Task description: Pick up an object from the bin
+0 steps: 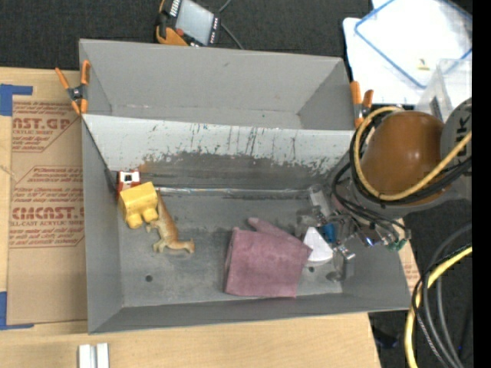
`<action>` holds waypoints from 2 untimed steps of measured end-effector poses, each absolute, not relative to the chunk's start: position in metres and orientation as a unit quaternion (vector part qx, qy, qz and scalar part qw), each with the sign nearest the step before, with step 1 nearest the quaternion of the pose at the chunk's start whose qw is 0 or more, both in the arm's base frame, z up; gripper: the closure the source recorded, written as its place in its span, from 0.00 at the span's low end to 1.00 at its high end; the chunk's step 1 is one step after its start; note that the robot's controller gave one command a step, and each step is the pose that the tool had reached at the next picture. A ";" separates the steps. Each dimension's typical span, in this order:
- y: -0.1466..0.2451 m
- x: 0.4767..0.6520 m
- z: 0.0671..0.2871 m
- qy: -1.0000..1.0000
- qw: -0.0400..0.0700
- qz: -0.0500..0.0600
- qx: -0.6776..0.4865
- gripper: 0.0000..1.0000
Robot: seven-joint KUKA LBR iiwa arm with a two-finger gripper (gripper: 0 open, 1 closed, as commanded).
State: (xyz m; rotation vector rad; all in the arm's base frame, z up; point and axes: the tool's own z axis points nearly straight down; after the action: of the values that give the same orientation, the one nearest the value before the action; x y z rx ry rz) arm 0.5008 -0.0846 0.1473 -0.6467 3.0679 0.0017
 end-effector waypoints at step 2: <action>-0.103 0.483 0.098 0.941 0.005 0.000 -0.339 0.00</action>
Offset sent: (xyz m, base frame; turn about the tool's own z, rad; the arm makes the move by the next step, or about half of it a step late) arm -0.0171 -0.0424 -0.0773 -0.4231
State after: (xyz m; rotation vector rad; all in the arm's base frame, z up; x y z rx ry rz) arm 0.4834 -0.1032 0.0977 -1.0622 2.9462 -0.0016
